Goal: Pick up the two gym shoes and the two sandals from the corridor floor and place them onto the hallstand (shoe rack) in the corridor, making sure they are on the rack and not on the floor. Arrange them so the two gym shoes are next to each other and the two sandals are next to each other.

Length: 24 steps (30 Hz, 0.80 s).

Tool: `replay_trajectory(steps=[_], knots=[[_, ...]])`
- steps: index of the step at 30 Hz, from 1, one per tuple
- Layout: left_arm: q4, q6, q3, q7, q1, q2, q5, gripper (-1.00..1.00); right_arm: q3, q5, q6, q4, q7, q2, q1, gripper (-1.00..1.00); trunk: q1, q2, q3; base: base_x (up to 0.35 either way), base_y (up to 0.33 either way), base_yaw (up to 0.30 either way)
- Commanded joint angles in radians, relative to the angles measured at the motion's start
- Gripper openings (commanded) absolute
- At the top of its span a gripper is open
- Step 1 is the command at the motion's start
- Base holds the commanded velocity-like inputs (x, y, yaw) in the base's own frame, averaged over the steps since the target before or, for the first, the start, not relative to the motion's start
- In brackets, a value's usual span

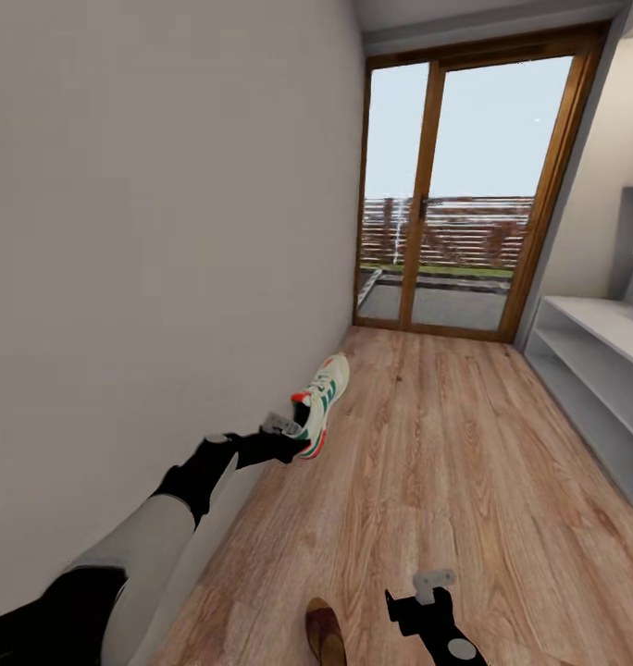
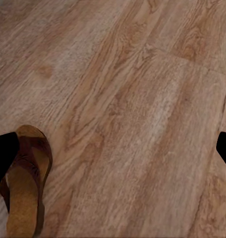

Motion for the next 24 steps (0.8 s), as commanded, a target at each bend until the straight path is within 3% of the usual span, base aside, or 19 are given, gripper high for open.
replay_trajectory(steps=[1,5,9,15,24], knots=[[-0.026,0.026,-0.009,-0.004,0.0,-0.007,-0.002,-1.0,-0.001,0.011,-0.002,0.001,-0.001,0.012,0.0,1.0,0.0,0.0,-0.001,0.0,0.0,0.057],[-0.063,0.074,-0.015,-0.014,0.0,-0.02,-0.001,-1.0,-0.001,0.012,0.002,0.002,-0.002,0.04,0.0,1.0,0.0,0.0,-0.001,0.0,0.0,0.029],[-0.115,0.121,-0.019,-0.076,0.0,-0.024,0.0,-1.0,-0.001,0.012,0.005,-0.003,-0.02,0.071,0.0,1.0,0.0,0.0,-0.001,0.0,0.0,0.007],[-0.145,0.134,-0.018,-0.119,-0.001,-0.024,0.003,-1.0,-0.001,0.012,0.007,-0.025,-0.061,0.08,-0.001,1.0,0.0,0.0,-0.001,0.0,0.0,0.001],[-0.151,0.136,-0.018,-0.128,-0.002,-0.023,0.004,-1.0,-0.002,0.012,0.009,-0.073,-0.067,0.08,-0.002,1.0,0.034,-0.063,-0.029,0.0,0.0,0.0]])
